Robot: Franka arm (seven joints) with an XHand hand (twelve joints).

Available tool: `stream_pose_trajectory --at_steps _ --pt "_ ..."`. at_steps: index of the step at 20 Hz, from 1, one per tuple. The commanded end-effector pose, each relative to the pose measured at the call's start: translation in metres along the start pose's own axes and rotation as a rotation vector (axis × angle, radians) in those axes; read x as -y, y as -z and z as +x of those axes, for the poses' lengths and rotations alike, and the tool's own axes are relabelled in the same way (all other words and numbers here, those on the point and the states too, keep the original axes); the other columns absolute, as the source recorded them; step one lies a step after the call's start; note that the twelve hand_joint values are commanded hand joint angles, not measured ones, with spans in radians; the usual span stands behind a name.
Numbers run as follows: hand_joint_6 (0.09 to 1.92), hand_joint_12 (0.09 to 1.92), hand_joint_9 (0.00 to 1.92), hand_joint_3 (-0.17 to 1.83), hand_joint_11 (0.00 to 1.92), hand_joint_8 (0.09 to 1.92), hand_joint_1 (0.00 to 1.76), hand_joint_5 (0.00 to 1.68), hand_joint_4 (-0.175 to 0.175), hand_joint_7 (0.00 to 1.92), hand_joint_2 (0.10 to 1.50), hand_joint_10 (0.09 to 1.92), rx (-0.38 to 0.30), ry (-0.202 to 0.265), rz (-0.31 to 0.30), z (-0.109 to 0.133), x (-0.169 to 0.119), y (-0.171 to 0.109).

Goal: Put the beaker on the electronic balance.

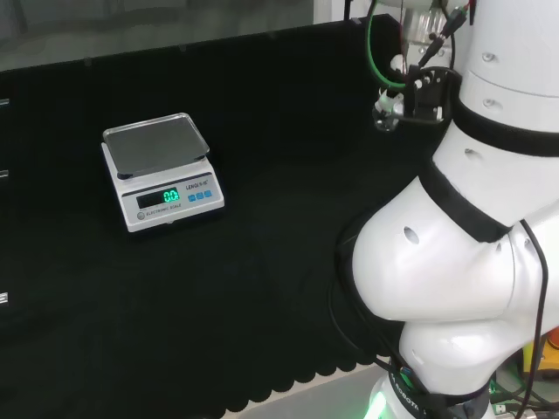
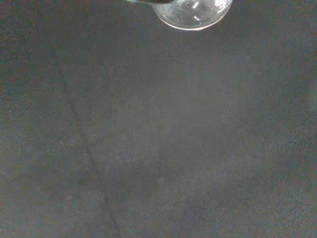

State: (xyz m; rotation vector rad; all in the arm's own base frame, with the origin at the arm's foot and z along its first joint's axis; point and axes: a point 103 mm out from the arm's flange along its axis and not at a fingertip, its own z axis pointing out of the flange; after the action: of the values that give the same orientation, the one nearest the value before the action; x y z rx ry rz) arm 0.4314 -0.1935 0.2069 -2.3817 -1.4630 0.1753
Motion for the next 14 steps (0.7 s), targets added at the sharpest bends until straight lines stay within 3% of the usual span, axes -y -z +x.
stream_pose_trajectory --at_steps 1,14 --pt "0.87 0.83 1.18 -0.17 1.33 1.05 1.21 0.45 -0.175 0.65 1.21 0.95 0.027 0.015 -0.011 0.0141 0.0257 0.0256" --pt "0.88 0.84 1.18 -0.17 1.33 1.05 1.2 0.45 -0.175 0.65 1.21 0.96 0.052 0.019 -0.006 0.0233 0.033 0.0307"
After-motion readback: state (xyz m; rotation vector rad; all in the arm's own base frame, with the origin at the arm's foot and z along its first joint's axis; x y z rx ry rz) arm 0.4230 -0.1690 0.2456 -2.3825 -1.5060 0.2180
